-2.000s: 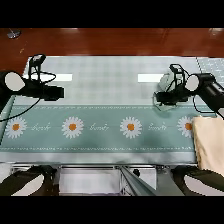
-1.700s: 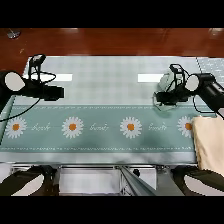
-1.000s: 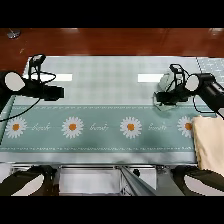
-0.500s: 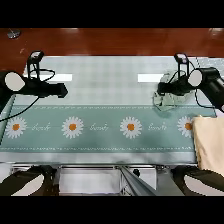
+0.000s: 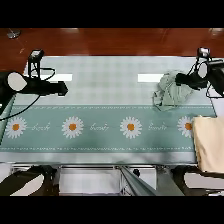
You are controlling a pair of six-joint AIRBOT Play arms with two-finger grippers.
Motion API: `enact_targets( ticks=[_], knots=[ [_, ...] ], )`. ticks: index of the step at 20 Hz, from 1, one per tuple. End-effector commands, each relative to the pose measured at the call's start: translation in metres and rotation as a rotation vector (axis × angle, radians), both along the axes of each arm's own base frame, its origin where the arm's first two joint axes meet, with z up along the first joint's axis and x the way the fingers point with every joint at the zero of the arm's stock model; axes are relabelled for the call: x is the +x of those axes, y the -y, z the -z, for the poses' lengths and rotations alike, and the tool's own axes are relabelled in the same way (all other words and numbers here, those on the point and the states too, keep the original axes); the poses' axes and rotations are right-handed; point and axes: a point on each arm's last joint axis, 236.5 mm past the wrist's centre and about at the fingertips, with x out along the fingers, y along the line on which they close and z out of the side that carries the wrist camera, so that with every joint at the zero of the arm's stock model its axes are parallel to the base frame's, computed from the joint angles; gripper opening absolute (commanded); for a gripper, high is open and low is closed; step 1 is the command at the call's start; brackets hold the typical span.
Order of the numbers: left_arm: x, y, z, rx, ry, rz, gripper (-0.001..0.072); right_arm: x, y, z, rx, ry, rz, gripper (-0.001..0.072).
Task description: Fold the shirts.
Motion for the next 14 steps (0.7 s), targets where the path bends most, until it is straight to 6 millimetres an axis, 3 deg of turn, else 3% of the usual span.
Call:
enact_targets(
  ticks=[1,2,3,4,5,6,7,9,11,12,14],
  knots=[
    [0.0,0.011,0.006,-0.061,-0.026,-0.017,0.0704,-0.016,0.0,0.049,0.127,-0.135,0.033,0.0631],
    [-0.001,0.02,0.009,-0.102,-0.048,-0.021,0.0704,-0.021,-0.005,0.06,0.154,-0.173,0.034,0.0629],
    [-0.004,0.027,0.014,-0.122,-0.074,-0.016,0.0704,-0.027,-0.012,0.066,0.179,-0.204,0.025,0.0569],
    [-0.008,0.031,0.019,-0.122,-0.099,-0.006,0.0704,-0.031,-0.017,0.068,0.197,-0.225,0.001,0.0398],
    [-0.014,0.031,0.023,-0.117,-0.126,0.006,0.0704,-0.033,-0.024,0.067,0.212,-0.24,-0.046,0.0098],
    [-0.019,0.027,0.024,-0.104,-0.151,0.012,0.0704,-0.032,-0.028,0.059,0.229,-0.252,-0.094,0.0027],
    [-0.025,0.02,0.02,-0.085,-0.174,0.03,0.0704,-0.027,-0.034,0.043,0.25,-0.245,-0.132,0.0026],
    [-0.03,0.002,-0.005,-0.054,-0.17,0.059,0.0702,-0.001,-0.037,-0.017,0.238,-0.132,-0.205,0.0026],
    [-0.032,-0.015,-0.048,-0.053,-0.086,0.04,0.0702,0.025,-0.043,-0.107,0.213,0.091,-0.254,0.0026],
    [-0.039,-0.017,-0.07,-0.067,-0.029,0.033,0.0702,0.03,-0.048,-0.158,0.199,0.218,-0.281,0.0026],
    [-0.063,-0.009,-0.101,-0.097,0.066,0.042,0.0702,0.018,-0.058,-0.249,0.159,0.424,-0.339,0.0026]
  ],
)
